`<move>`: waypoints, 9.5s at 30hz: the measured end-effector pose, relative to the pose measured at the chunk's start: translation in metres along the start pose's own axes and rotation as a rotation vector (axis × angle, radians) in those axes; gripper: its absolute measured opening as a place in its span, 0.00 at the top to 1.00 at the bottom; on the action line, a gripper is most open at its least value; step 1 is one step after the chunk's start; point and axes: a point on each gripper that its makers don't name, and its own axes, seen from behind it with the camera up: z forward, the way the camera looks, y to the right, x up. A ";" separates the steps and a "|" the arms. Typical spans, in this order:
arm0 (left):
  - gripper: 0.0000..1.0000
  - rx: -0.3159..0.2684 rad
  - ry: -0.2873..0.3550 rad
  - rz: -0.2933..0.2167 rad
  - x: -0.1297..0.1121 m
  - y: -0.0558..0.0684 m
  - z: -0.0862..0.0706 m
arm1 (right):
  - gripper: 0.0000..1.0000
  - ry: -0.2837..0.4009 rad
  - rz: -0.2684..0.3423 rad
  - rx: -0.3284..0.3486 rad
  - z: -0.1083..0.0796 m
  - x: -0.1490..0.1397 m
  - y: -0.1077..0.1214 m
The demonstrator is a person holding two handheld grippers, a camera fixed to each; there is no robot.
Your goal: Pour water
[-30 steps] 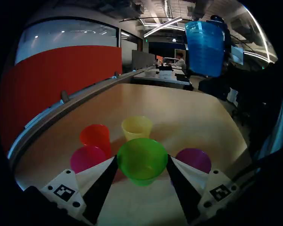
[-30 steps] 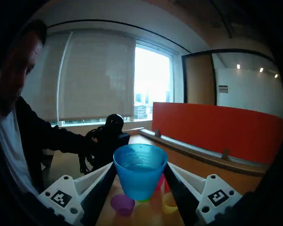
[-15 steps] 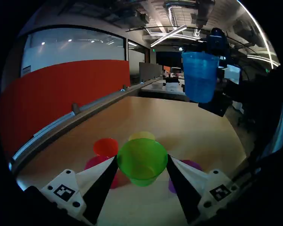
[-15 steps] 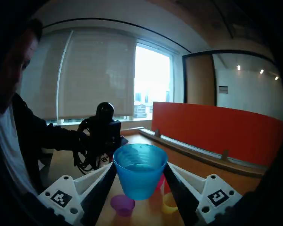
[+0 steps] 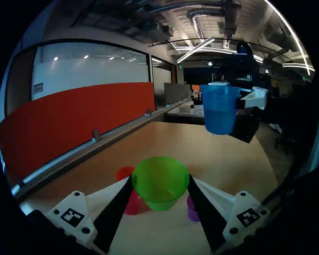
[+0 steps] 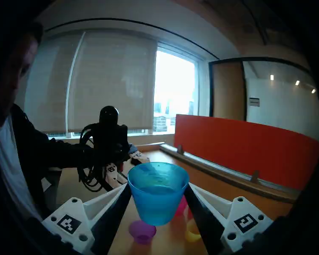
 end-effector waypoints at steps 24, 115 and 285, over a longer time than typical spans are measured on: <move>0.11 0.037 0.105 -0.040 0.028 0.013 -0.040 | 0.12 -0.025 0.013 -0.105 -0.033 0.002 0.002; 0.11 0.032 0.145 -0.115 0.005 0.052 -0.095 | 0.12 -0.063 -0.359 -0.220 -0.071 0.034 -0.075; 0.11 0.011 0.259 -0.088 0.056 0.056 -0.102 | 0.12 -0.161 -1.209 -0.399 -0.093 0.085 -0.078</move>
